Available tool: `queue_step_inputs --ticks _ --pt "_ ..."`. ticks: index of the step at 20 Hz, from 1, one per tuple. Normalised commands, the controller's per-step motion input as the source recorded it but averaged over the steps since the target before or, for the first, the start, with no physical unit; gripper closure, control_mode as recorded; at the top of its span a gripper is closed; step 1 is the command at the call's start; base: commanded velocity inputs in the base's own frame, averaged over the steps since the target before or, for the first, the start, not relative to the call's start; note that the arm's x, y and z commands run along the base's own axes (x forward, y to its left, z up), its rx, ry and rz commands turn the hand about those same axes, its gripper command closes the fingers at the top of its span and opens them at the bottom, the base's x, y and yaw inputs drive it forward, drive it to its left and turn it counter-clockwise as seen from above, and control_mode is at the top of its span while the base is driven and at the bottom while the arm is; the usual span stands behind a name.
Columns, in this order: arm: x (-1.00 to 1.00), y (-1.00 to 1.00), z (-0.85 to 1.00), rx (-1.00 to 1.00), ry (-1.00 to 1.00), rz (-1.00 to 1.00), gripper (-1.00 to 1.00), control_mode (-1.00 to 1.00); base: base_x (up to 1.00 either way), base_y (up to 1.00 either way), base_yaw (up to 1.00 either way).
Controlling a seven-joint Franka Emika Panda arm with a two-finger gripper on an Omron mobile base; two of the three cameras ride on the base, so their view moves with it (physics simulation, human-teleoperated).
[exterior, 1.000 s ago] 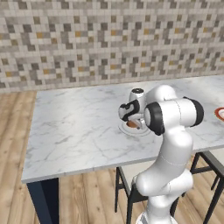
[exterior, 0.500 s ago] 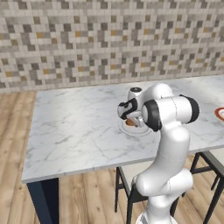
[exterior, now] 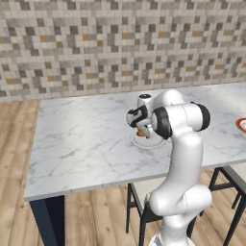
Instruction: Transport the steak and potato to the fridge. Place the steak on the rack containing meat and place the potato on the rack containing the vegetable, ensuring meats and vegetables are on different racks.
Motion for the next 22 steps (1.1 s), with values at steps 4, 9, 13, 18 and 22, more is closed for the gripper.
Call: queue_step_inputs --ticks 4,9,13,18,22 --pt "0.02 -0.17 -0.49 0.00 0.18 -0.14 -1.00 -1.00 0.00 0.00 0.00" --pt "-0.05 -0.20 -0.55 0.00 0.16 -0.19 1.00 -1.00 0.00 0.00 0.00" --pt "-0.08 -0.09 -0.59 0.00 0.13 -0.20 1.00 -1.00 0.00 0.00 0.00" --pt "-0.14 0.00 -0.56 0.00 0.10 -0.25 1.00 -1.00 0.00 0.00 0.00" --pt "-0.45 0.00 -0.41 0.00 0.04 -0.28 1.00 -1.00 0.00 0.00 0.00"
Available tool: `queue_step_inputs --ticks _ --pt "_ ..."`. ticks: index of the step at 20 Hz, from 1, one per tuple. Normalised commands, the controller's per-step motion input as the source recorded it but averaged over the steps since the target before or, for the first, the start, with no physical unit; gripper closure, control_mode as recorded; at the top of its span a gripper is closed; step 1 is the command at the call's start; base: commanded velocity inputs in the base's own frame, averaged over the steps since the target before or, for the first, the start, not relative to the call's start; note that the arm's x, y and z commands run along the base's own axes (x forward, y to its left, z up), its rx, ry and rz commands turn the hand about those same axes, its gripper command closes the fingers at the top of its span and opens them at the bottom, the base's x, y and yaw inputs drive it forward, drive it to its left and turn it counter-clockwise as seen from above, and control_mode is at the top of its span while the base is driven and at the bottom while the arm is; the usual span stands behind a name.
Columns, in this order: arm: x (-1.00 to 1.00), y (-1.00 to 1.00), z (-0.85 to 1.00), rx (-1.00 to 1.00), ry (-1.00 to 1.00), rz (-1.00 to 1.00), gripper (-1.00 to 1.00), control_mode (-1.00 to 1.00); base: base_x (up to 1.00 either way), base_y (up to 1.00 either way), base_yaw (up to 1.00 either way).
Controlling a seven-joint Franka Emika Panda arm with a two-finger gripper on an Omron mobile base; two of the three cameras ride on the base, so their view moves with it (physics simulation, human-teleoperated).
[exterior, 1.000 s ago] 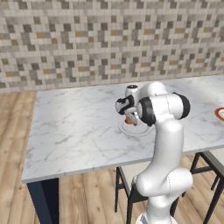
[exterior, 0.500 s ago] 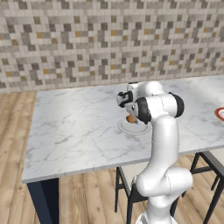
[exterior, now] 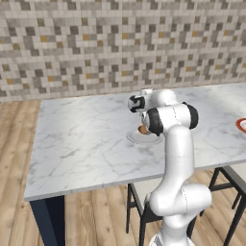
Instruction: Transport the steak and potato to the fridge. Place the steak on the rack containing meat and place the potato on the rack containing the vegetable, ensuring meats and vegetables are on different racks.
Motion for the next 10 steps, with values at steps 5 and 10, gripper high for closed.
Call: queue_step_inputs --ticks 5,10 --pt "-0.88 -0.02 0.18 0.05 -0.03 -0.24 1.00 -1.00 0.00 0.00 0.00" --pt "-1.00 0.00 0.55 0.03 -0.15 -0.12 1.00 -1.00 0.00 0.00 0.00"
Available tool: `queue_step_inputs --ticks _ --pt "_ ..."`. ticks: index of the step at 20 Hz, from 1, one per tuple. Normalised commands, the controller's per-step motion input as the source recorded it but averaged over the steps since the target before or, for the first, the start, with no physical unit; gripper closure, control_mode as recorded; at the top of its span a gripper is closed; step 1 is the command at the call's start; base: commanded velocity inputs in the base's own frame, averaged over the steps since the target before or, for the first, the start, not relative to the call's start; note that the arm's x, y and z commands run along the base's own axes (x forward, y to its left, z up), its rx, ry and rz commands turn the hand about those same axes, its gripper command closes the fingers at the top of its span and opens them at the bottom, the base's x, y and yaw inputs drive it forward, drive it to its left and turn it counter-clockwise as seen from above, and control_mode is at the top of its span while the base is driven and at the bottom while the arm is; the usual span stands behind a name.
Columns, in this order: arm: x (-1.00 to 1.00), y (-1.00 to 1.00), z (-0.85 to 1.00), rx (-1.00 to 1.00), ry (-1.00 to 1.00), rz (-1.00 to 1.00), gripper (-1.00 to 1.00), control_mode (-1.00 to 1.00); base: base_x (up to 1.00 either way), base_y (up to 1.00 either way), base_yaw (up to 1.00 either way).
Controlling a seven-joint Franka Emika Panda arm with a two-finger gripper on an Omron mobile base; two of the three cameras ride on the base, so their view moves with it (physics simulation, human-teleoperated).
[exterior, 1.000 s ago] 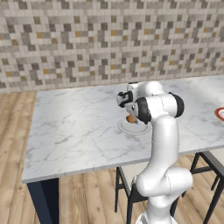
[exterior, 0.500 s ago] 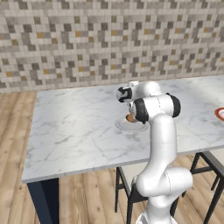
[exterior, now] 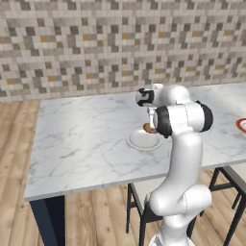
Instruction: Transport the steak and potato to the fridge. Place the steak on the rack containing meat and place the potato on the rack containing the vegetable, ensuring meats and vegetables are on different racks.
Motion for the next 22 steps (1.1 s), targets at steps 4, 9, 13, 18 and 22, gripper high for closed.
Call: queue_step_inputs --ticks 4,9,13,18,22 --pt "-1.00 0.00 0.44 0.00 -0.26 -0.08 1.00 -1.00 0.00 0.00 0.00" --pt "-0.97 0.00 0.27 -0.01 -0.37 -0.05 1.00 -1.00 0.00 0.00 0.00" --pt "-0.86 0.00 0.74 0.00 -0.15 0.00 1.00 -1.00 0.00 0.00 0.00" --pt "-0.72 -0.02 0.74 -0.04 -0.33 0.19 1.00 -1.00 0.00 0.00 0.00" --pt "-0.27 -0.11 0.92 -0.24 -0.42 0.44 1.00 -1.00 0.00 0.00 0.00"
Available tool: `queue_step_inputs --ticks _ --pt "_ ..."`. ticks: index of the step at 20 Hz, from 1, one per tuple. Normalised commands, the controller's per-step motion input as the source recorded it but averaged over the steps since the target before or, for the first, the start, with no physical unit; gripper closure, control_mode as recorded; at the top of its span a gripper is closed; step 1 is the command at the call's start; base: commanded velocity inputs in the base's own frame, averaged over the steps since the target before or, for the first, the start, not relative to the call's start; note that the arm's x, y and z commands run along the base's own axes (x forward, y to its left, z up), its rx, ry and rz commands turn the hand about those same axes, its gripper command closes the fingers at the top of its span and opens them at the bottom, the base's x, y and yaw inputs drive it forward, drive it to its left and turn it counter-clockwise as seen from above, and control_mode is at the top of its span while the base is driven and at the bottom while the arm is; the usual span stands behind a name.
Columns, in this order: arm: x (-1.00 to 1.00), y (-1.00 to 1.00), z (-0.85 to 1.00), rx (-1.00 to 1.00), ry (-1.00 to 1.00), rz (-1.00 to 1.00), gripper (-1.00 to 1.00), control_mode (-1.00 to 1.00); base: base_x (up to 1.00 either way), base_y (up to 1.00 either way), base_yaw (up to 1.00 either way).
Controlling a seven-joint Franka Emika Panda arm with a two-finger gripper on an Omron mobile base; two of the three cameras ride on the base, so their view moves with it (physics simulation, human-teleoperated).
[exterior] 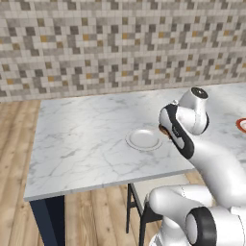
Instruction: Transport the steak and potato to the fridge. Place the steak on the rack containing meat and place the potato on the rack containing the vegetable, ensuring meats and vegetables are on different racks.
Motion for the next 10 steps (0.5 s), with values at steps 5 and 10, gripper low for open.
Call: queue_step_inputs --ticks 5,10 --pt "0.06 -0.03 0.57 -0.31 -0.29 0.49 1.00 -1.00 0.00 0.00 0.00" --pt "0.17 0.02 0.44 -0.34 -0.21 0.41 1.00 -1.00 0.00 0.00 0.00"
